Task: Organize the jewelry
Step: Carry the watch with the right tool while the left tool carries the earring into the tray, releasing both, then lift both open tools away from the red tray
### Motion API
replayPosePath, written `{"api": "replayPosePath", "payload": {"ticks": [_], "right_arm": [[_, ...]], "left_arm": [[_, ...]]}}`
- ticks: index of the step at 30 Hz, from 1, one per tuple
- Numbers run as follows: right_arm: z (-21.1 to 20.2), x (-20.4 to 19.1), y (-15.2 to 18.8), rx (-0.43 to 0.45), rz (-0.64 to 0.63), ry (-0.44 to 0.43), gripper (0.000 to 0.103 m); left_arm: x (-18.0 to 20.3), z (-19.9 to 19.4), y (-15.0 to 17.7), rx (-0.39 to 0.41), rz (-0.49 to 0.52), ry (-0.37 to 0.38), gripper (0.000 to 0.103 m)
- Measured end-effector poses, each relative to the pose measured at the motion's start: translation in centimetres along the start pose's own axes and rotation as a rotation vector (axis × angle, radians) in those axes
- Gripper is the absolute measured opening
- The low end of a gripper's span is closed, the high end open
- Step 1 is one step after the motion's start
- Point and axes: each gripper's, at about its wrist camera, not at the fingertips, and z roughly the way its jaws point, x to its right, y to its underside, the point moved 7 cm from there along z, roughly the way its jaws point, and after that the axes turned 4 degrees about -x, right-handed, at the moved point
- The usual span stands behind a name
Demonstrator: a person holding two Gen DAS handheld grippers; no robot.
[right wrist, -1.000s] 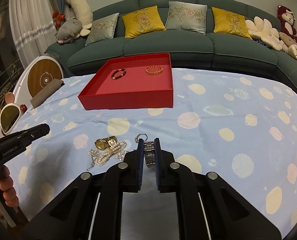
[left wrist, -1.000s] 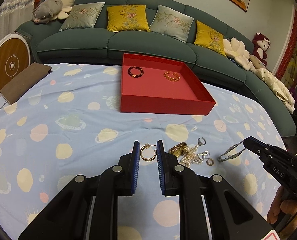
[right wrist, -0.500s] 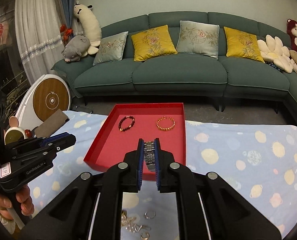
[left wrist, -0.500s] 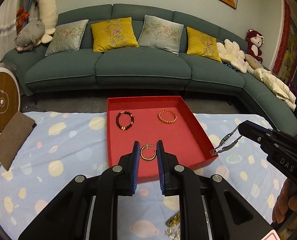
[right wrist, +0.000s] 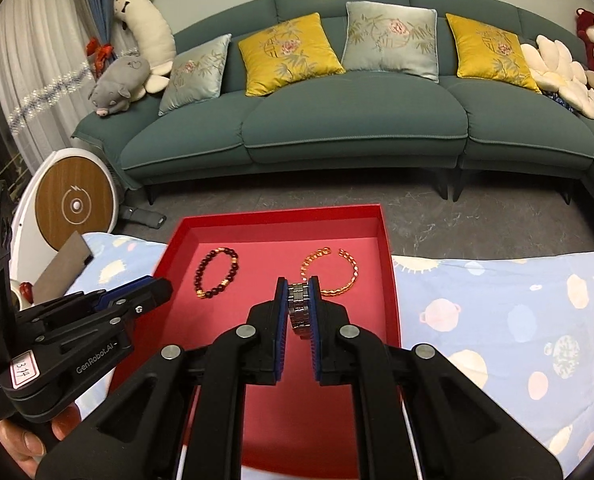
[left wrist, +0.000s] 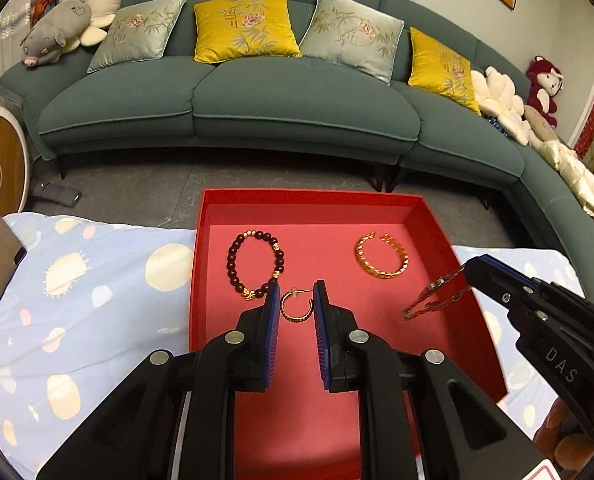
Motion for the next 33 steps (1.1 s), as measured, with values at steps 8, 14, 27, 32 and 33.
{"api": "replayPosePath", "payload": {"ticks": [8, 14, 27, 32, 33], "right_arm": [[2.7, 1.3, 0.5, -0.042, -0.002, 0.025, 0.009], [2.0, 2.1, 0.6, -0.003, 0.021, 0.024, 0.020], [-10.8, 1.8, 6.8, 0.044, -0.020, -0.021, 0.035], [-14.6, 1.4, 11.0, 0.029, -0.007, -0.020, 0.035], [-15.1, 1.2, 12.0, 0.025, -0.010, -0.010, 0.035]], "left_arm": [[-0.8, 3.0, 0.6, -0.049, -0.023, -0.005, 0.015], [-1.6, 3.3, 1.3, -0.054, -0.066, -0.020, 0.037], [-2.1, -6.4, 7.6, 0.004, -0.022, -0.032, 0.040], [-1.2, -10.1, 12.1, -0.018, -0.001, -0.011, 0.040], [-1.0, -10.7, 13.0, -0.023, -0.006, -0.004, 0.040]]}}
